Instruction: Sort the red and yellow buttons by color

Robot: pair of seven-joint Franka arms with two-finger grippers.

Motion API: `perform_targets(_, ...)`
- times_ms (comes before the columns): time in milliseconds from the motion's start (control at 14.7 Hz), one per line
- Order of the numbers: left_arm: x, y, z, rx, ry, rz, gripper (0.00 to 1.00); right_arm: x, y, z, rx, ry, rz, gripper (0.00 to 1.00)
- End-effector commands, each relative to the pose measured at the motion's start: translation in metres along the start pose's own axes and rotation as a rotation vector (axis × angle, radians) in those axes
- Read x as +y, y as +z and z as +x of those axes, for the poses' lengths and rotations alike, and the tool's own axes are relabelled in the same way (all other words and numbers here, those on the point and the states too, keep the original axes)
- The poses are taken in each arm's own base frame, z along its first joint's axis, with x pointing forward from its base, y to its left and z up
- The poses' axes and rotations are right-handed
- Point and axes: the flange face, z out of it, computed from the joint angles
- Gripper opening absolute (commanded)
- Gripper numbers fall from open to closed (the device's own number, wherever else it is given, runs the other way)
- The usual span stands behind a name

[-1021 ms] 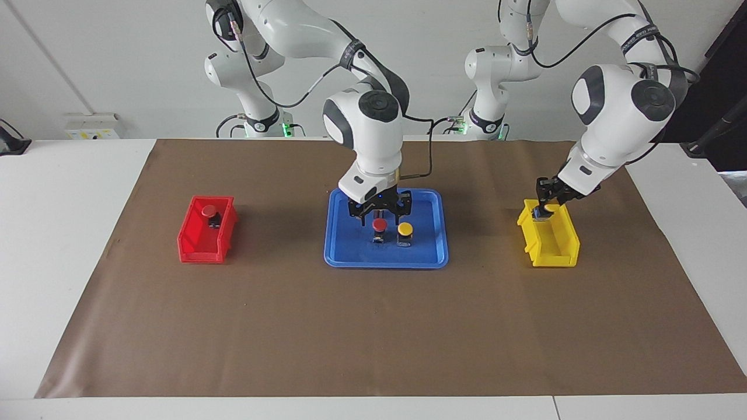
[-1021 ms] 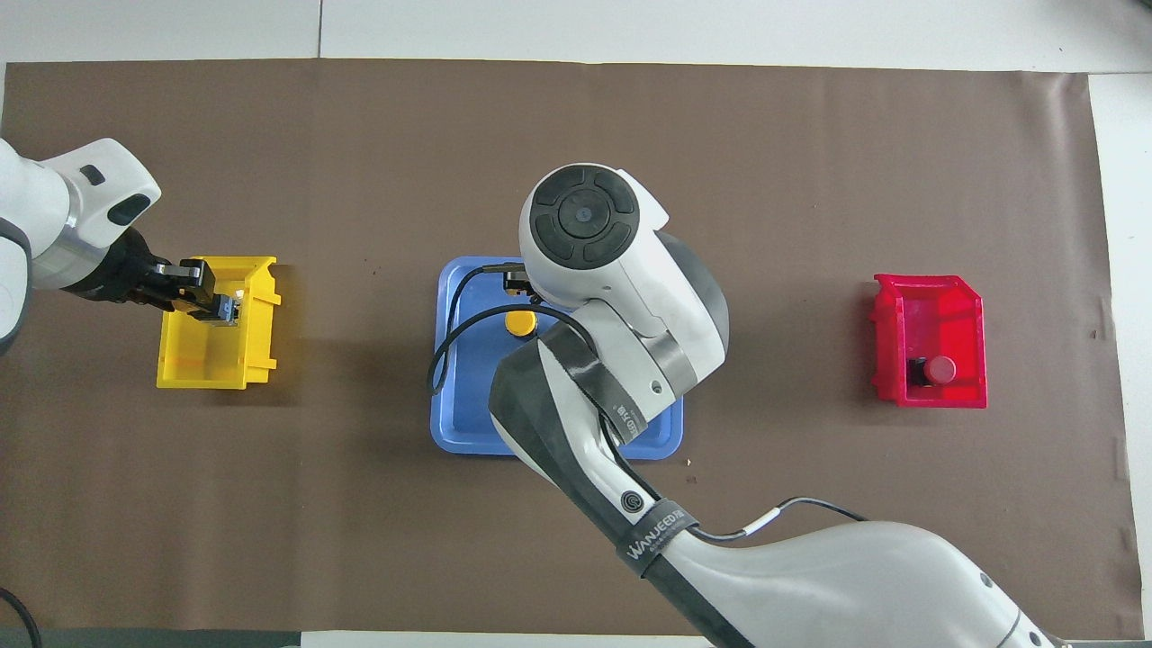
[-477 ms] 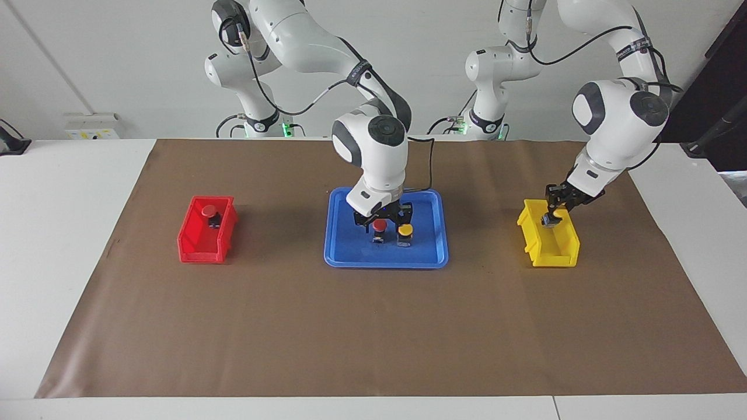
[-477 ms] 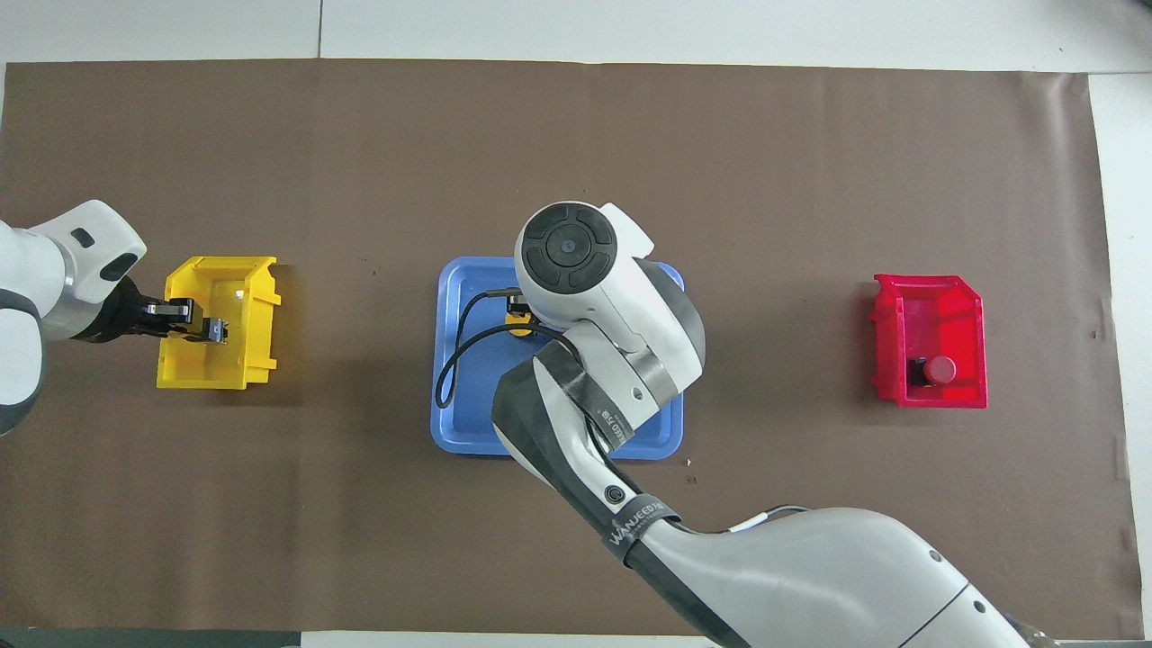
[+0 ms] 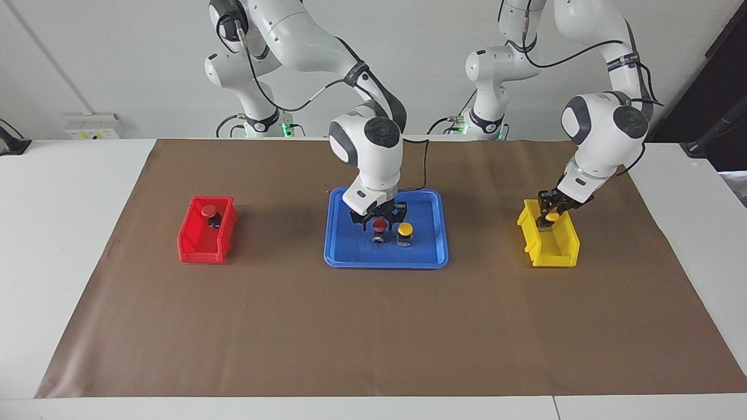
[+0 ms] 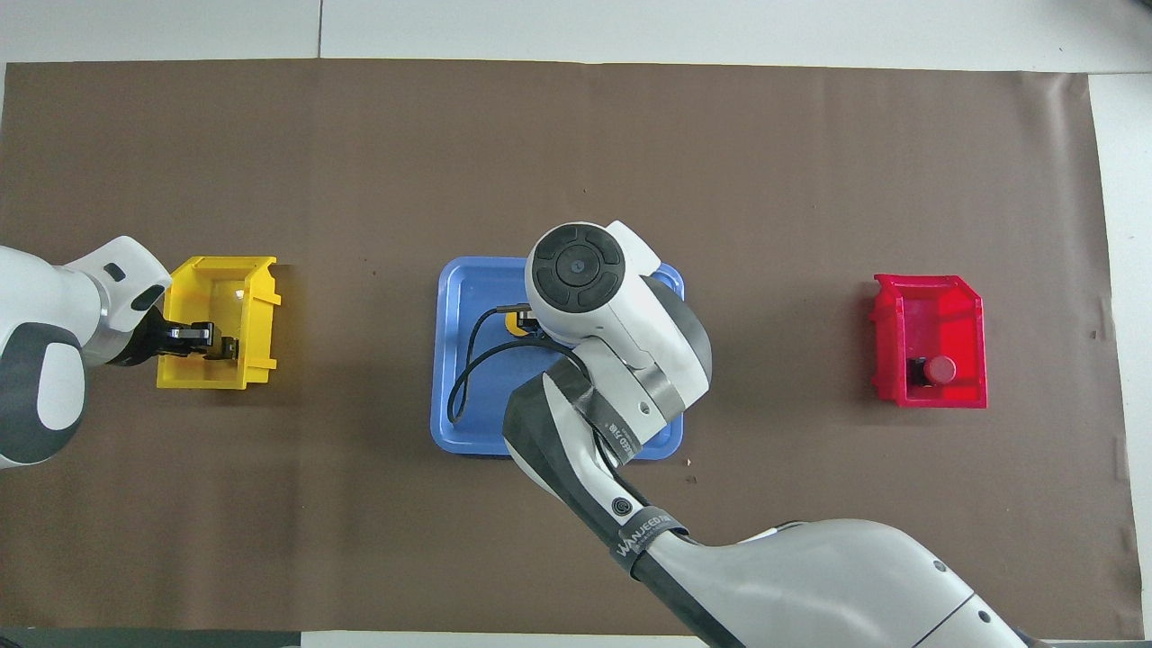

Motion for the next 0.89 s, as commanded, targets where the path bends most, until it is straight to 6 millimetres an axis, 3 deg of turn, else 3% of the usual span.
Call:
perform_targets(0, 0.000, 0.004, -0.003, 0.028, 0.004, 0.015, 0.20, 0.003, -0.002, -0.010, 0.015, 0.003, -0.006, 0.63)
perform_targets(68, 0.001, 0.006, -0.002, 0.026, 0.008, 0.015, 0.37, 0.003, -0.002, -0.009, 0.015, 0.004, -0.004, 0.58)
perform_targets(204, 0.001, 0.005, -0.002, 0.026, 0.011, 0.015, 0.55, 0.003, -0.004, -0.008, 0.015, 0.006, 0.001, 0.40)
perform_targets(340, 0.002, 0.003, 0.000, 0.029, 0.013, 0.015, 0.60, 0.004, -0.008, -0.004, 0.016, 0.005, 0.002, 0.18)
perform_targets(477, 0.004, 0.000, 0.006, 0.028, 0.016, 0.014, 0.61, 0.017, -0.029, 0.011, 0.019, 0.011, -0.007, 0.13)
perform_targets(545, 0.003, -0.007, 0.010, 0.029, 0.017, 0.014, 0.62, 0.036, -0.055, 0.025, 0.002, 0.001, -0.022, 0.13)
perform_targets(681, 0.005, -0.025, 0.015, 0.016, 0.019, 0.014, 0.71, 0.106, -0.104, 0.046, -0.018, -0.029, -0.024, 0.13)
perform_targets(749, 0.005, -0.052, 0.020, -0.001, 0.021, 0.013, 0.83, 0.154, -0.126, 0.053, -0.022, -0.065, -0.018, 0.13)
perform_targets(817, 0.007, -0.084, 0.025, -0.011, 0.027, 0.014, 0.98, 0.195, -0.135, 0.050, -0.059, -0.114, -0.028, 0.13)
